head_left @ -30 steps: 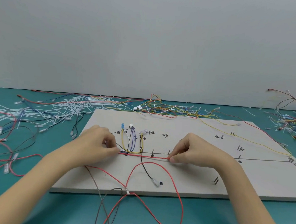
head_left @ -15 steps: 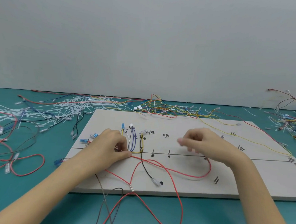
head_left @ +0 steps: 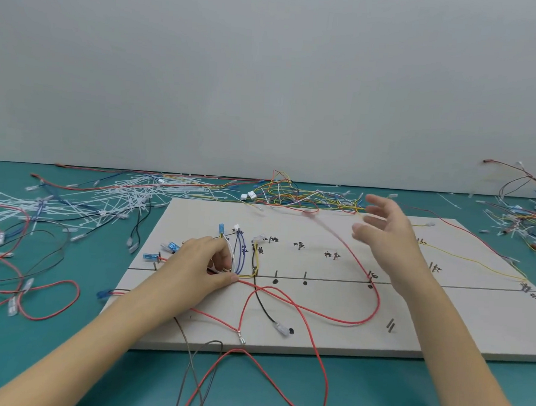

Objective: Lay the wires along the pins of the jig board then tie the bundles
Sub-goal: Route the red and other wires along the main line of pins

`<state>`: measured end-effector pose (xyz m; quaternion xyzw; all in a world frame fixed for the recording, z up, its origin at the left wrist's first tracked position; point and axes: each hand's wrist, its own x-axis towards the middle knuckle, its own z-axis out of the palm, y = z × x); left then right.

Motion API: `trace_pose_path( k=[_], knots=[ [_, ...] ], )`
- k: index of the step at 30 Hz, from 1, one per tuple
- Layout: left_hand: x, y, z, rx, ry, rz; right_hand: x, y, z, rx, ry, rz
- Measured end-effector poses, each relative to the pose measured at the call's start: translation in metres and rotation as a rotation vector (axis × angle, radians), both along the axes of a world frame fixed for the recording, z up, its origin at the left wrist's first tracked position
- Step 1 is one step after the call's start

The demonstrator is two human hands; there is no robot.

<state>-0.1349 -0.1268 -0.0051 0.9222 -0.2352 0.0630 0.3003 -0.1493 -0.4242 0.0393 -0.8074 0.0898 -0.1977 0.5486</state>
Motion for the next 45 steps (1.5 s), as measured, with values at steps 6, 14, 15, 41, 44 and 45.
trace_pose_path(
  k=[6, 14, 15, 41, 44, 45],
  knots=[
    [0.001, 0.001, -0.003, -0.017, 0.012, -0.001, -0.003, -0.009, -0.007, -0.435, 0.433, 0.014],
    [0.000, 0.000, -0.004, -0.014, 0.010, -0.004, 0.004, -0.006, -0.020, -0.683, 0.518, -0.068],
    [0.000, 0.000, -0.004, -0.014, 0.007, -0.003, 0.004, -0.007, -0.021, -0.687, 0.525, -0.066],
    [-0.004, -0.002, -0.003, 0.005, -0.007, 0.008, 0.002, -0.068, -0.009, -0.408, 0.396, -0.458],
    [-0.006, -0.003, -0.003, 0.001, -0.030, 0.011, 0.003, -0.069, -0.011, -0.467, 0.418, -0.457],
    [-0.007, -0.003, -0.003, 0.005, -0.040, 0.015, 0.003, -0.069, -0.012, -0.469, 0.438, -0.447]
  ],
)
